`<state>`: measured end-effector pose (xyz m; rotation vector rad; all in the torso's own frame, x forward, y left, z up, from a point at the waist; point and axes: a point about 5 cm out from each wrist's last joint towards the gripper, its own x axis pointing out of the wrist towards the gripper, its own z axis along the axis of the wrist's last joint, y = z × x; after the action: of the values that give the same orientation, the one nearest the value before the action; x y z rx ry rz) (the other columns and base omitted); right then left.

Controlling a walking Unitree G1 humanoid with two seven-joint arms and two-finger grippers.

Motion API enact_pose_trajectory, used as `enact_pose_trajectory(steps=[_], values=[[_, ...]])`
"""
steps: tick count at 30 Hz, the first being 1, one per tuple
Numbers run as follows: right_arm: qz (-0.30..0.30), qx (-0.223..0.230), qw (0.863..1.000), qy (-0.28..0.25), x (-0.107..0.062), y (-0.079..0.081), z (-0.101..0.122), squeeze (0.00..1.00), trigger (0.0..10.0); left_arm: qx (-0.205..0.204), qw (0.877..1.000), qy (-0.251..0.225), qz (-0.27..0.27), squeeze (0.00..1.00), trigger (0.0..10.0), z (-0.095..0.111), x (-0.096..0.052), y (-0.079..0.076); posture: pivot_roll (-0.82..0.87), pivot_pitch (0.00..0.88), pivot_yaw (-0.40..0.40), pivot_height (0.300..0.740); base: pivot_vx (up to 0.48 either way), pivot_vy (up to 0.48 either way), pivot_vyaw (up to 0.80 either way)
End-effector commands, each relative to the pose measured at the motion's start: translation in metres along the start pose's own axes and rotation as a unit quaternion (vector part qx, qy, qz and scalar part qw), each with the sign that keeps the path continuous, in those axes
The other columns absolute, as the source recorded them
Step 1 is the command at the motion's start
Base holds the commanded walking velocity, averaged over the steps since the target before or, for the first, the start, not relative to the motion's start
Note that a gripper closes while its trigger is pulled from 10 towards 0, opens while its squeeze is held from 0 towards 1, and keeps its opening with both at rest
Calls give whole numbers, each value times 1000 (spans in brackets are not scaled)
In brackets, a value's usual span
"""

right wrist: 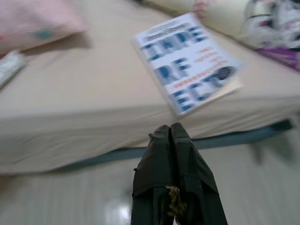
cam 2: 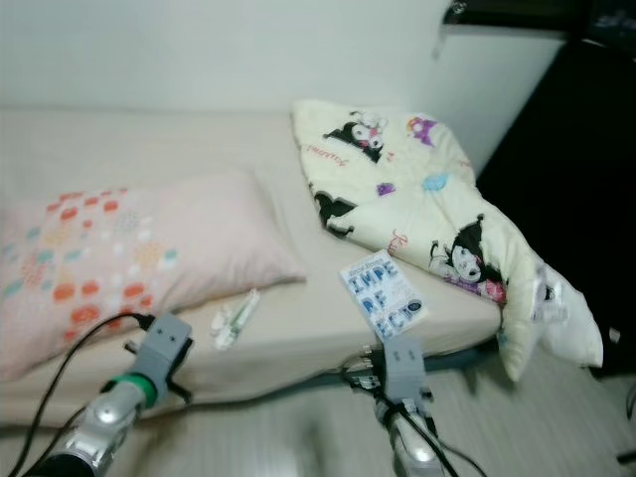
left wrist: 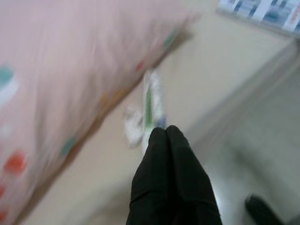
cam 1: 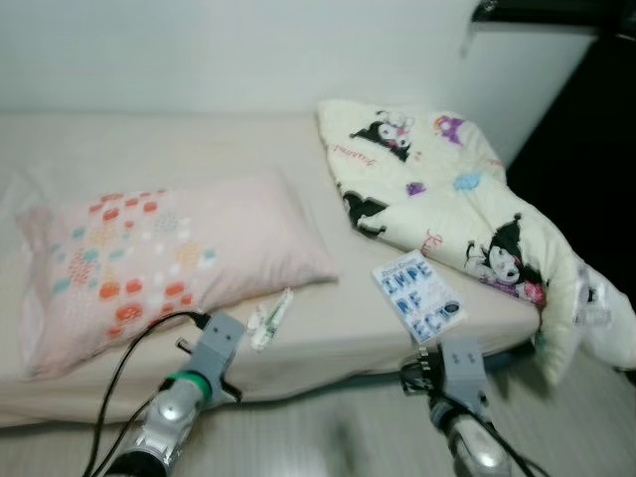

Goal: Clean up the room

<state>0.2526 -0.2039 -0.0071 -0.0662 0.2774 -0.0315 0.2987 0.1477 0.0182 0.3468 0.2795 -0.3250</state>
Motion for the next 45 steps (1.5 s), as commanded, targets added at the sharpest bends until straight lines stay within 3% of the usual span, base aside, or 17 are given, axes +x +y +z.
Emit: enact_pose_trajectory(steps=[1,22,31,45], values=[[0,6,1000,-1,0,3,0,0,10000,2,1000,19,3,0,10000,-13,-7,3,-82,37,-26,740,281,0,0],[-7,4,1000,3,0,1,-2,0,10000,1,1000,25,2,0,10000,-16,-8,3,-83,36,-25,740,223,0,0],[-6,4,1000,3,-1,1,-2,0,10000,4,999,49,0,0,10000,-28,-15,3,-83,36,-25,701,0,0,0],[-3,4,1000,-2,1,1,1,0,10000,7,999,50,1,0,10000,-28,-15,4,-79,32,-24,646,0,0,0]])
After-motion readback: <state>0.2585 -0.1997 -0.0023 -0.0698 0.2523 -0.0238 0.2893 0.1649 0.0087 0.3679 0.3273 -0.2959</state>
